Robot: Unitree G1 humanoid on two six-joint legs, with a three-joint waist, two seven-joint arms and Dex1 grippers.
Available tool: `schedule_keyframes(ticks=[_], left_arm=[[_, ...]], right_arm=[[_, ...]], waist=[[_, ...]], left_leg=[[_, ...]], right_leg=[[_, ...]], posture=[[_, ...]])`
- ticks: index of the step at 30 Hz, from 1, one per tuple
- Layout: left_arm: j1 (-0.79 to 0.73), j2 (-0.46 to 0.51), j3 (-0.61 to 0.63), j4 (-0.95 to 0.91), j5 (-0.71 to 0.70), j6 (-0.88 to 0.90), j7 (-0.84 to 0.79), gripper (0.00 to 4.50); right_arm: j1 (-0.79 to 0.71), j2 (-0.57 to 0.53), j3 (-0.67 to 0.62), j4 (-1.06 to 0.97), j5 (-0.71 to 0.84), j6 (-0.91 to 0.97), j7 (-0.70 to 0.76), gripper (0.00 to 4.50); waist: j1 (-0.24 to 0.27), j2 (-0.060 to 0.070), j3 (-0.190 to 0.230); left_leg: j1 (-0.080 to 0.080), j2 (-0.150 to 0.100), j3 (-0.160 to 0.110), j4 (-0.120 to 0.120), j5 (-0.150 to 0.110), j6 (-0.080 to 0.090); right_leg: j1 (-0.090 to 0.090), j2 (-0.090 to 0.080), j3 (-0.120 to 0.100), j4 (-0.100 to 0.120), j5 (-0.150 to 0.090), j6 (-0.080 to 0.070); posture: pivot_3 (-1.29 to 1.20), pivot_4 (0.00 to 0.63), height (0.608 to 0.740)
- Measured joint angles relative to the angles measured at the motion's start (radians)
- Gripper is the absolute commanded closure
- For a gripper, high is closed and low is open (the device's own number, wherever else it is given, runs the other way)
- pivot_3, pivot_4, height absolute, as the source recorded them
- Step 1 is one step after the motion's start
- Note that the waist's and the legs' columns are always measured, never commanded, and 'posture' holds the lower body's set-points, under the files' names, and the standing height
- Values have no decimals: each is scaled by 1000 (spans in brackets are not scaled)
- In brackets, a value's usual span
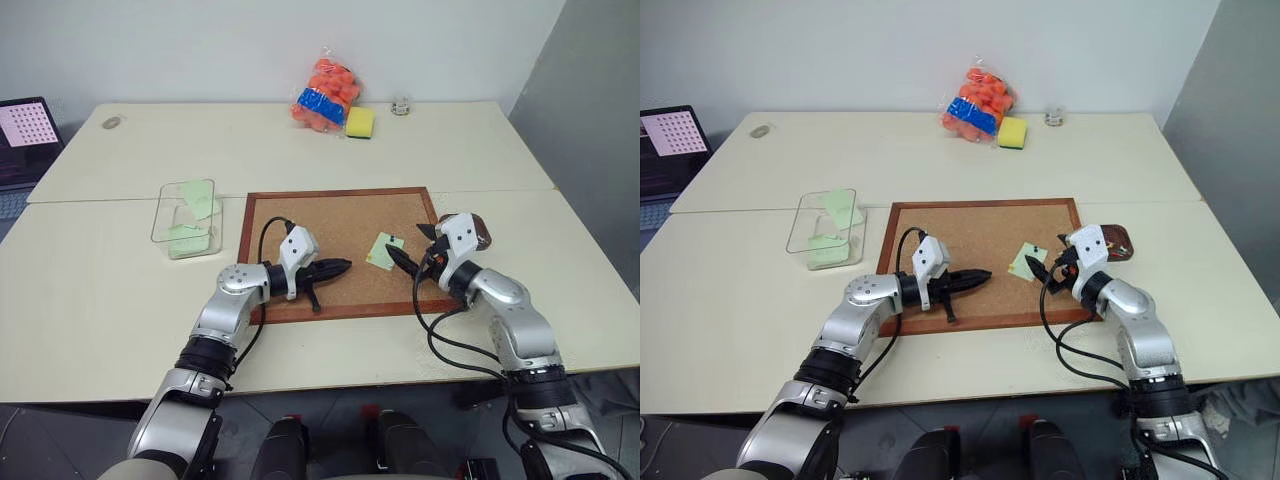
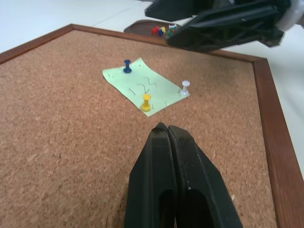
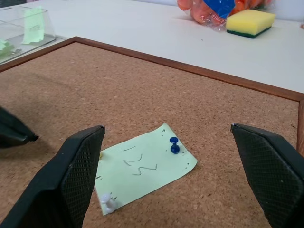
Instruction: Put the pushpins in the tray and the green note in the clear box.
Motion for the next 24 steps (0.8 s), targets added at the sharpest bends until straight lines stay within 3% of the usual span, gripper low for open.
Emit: schedule_keyframes(ticks=[5,19,24], left_arm=[[6,28,-38,9,65,-27,-10,4440],[48,32,-25,-46,72,-17,31,4440],[63,39,-25,-75,74,0,36,4500]], right_arm=[[-34,14,8,80,-31,-6,-13,0],[-174,95,19,354,-49,-98,2,0],[-195,97,35,423,-75,-159,24,909]], waist=[[-1,1,0],[-9,3,-2],[-10,3,-2]], left_leg=[[1,0,0,0,0,0],[2,0,1,0,0,0],[2,1,1,0,0,0]], right_leg=[[0,0,1,0,0,-1],[0,0,1,1,1,-1],[0,0,1,1,1,-2]], posture=[[0,150,740],[0,150,740],[0,150,740]])
